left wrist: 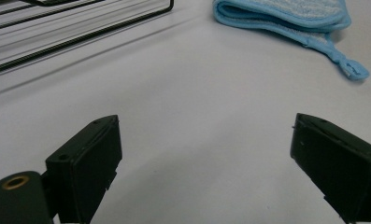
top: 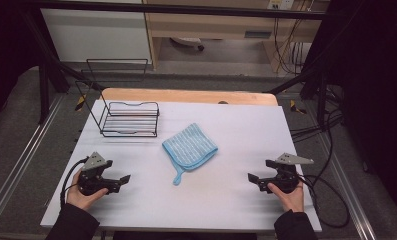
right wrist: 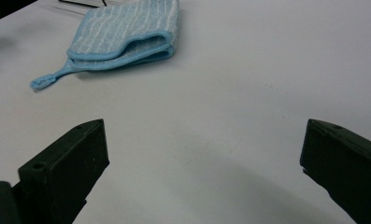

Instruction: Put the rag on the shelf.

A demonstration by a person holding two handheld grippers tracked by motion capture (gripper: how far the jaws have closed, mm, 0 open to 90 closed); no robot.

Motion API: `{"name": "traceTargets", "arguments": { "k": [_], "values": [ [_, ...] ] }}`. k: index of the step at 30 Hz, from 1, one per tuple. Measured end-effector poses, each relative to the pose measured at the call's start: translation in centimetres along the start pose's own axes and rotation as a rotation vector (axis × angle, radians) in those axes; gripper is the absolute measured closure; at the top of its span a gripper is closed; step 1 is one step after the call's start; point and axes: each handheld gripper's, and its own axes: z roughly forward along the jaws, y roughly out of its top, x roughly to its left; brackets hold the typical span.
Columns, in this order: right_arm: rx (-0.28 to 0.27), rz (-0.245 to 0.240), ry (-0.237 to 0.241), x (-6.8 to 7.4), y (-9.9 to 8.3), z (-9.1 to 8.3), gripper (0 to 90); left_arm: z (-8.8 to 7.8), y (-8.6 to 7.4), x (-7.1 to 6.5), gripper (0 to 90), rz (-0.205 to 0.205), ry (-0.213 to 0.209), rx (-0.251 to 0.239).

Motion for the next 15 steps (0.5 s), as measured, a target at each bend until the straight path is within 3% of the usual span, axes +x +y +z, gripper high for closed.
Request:
{"name": "traceTargets", "arguments": {
  "k": [15],
  "values": [
    [0.010, -0.001, 0.004, 1.2, 0.3, 1.0, 1.7, 0.0, 0.1, 0.0, 9.6, 0.006, 0.008, -0.008]
  ]
}}
